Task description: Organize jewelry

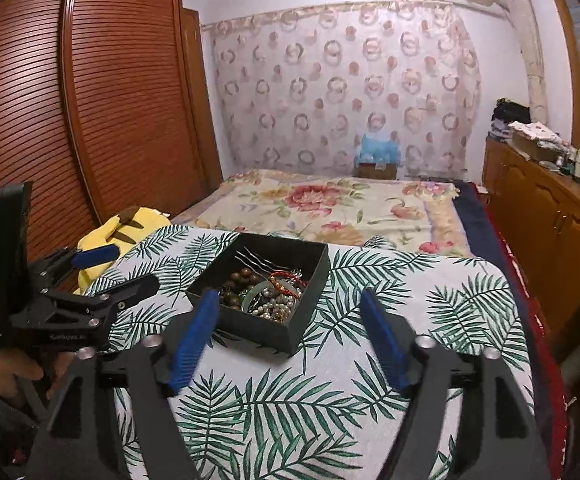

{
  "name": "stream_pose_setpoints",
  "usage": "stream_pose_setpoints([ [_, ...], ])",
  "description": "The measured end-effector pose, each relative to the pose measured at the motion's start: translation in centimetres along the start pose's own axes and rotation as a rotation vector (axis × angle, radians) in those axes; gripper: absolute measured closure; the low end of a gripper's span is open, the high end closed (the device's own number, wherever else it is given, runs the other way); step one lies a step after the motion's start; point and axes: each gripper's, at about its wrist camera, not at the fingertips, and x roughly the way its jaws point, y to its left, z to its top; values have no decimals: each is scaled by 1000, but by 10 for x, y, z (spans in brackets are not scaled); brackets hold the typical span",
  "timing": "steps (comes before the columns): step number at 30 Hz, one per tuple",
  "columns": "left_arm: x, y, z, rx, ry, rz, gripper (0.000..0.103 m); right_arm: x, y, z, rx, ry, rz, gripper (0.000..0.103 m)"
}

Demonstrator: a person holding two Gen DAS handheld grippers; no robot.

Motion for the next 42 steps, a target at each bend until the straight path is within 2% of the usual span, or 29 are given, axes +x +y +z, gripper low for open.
stream_pose_setpoints([
  [3, -15, -4, -2, 7, -15, 16, 7, -11, 5, -1, 0, -30, -25, 8],
  [6, -32, -8, -4, 15, -36, 40, 7, -27, 10, -4, 0, -65, -48, 2],
  [18, -86, -12, -17, -26, -70, 85, 7, -72, 19, -24, 62, -115, -120, 2],
  [42, -98, -5, -26, -44, -81, 92, 7, -71, 22, -32, 69, -100, -135, 2],
])
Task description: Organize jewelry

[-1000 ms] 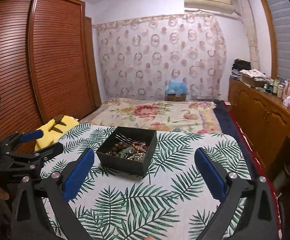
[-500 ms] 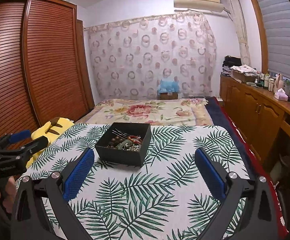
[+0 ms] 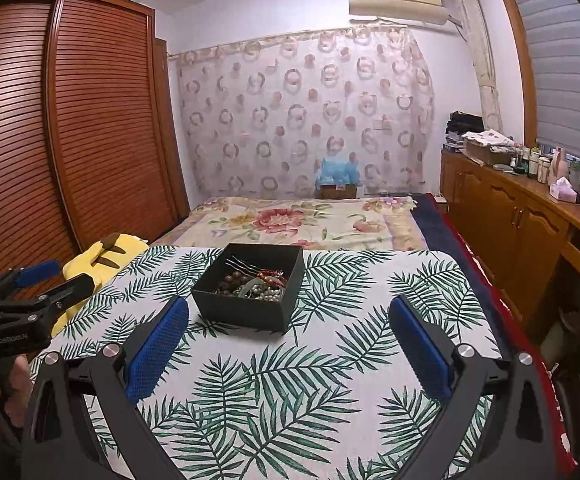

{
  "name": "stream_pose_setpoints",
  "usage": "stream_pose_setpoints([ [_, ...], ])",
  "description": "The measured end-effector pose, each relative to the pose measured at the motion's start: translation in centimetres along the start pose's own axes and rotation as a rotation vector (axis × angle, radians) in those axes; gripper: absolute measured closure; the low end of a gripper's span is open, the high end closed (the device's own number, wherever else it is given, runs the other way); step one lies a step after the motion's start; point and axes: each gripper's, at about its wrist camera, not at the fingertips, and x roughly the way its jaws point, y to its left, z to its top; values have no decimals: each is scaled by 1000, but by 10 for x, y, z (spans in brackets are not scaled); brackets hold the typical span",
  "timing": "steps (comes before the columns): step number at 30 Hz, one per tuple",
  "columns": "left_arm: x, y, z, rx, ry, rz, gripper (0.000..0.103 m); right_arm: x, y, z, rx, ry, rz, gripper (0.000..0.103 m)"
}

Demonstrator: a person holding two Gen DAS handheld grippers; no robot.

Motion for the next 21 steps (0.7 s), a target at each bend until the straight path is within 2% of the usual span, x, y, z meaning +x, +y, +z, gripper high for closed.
stream_pose_setpoints([
  [21, -2, -5, -3, 2, -1, -7, 7, 1, 1, -1, 1, 0, 0, 2],
])
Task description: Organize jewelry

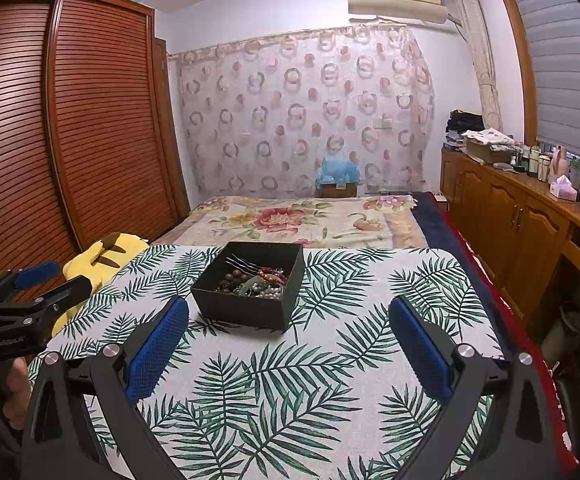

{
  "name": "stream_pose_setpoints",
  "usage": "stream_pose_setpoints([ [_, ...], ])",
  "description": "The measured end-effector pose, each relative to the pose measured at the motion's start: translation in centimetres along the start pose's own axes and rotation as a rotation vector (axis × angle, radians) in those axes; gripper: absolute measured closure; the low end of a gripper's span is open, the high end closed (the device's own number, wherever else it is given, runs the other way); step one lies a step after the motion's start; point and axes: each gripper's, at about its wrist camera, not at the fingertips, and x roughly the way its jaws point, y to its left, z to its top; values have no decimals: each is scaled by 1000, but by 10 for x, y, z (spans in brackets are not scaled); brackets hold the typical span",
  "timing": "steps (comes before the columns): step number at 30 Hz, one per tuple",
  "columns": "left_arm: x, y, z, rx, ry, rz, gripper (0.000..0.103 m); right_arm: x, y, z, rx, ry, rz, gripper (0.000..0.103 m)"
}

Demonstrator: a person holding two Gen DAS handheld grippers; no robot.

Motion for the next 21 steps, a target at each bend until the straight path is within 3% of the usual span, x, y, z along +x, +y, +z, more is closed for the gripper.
stream_pose_setpoints([
  [21, -3, 3, 1, 6, -9, 6, 7, 1, -1, -1, 2, 0, 0, 2],
])
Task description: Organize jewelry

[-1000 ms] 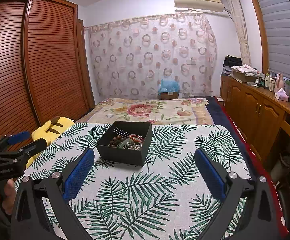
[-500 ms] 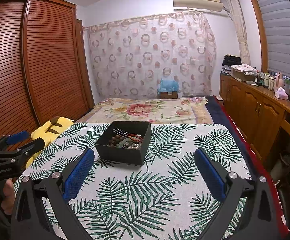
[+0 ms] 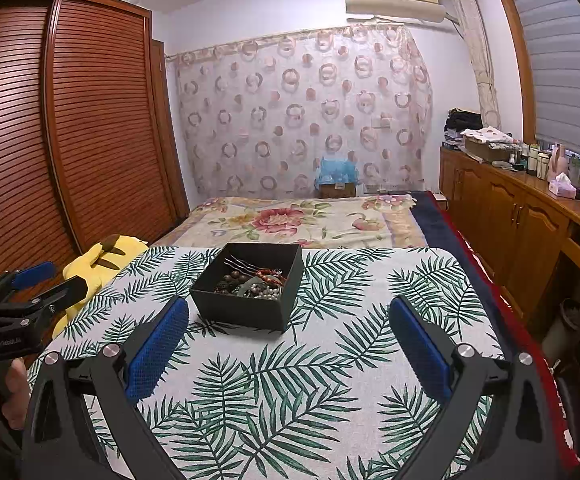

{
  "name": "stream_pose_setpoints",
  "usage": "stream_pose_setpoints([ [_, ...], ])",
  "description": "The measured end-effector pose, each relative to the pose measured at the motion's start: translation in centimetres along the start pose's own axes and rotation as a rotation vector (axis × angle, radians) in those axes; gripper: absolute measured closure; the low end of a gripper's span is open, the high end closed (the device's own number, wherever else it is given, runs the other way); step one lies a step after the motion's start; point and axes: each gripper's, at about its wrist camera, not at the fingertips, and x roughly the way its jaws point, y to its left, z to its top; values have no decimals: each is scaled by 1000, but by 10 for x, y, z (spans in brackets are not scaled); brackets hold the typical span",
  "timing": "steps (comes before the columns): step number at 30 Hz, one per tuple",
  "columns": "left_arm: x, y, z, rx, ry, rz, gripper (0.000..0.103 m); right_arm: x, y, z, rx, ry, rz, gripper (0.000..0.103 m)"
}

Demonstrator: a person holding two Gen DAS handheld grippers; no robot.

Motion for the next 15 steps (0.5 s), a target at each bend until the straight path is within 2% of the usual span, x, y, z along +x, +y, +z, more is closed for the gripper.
stream_pose_setpoints([
  [15, -3, 0, 3, 0, -8, -1, 7, 0, 0, 0, 0, -1, 1, 2],
])
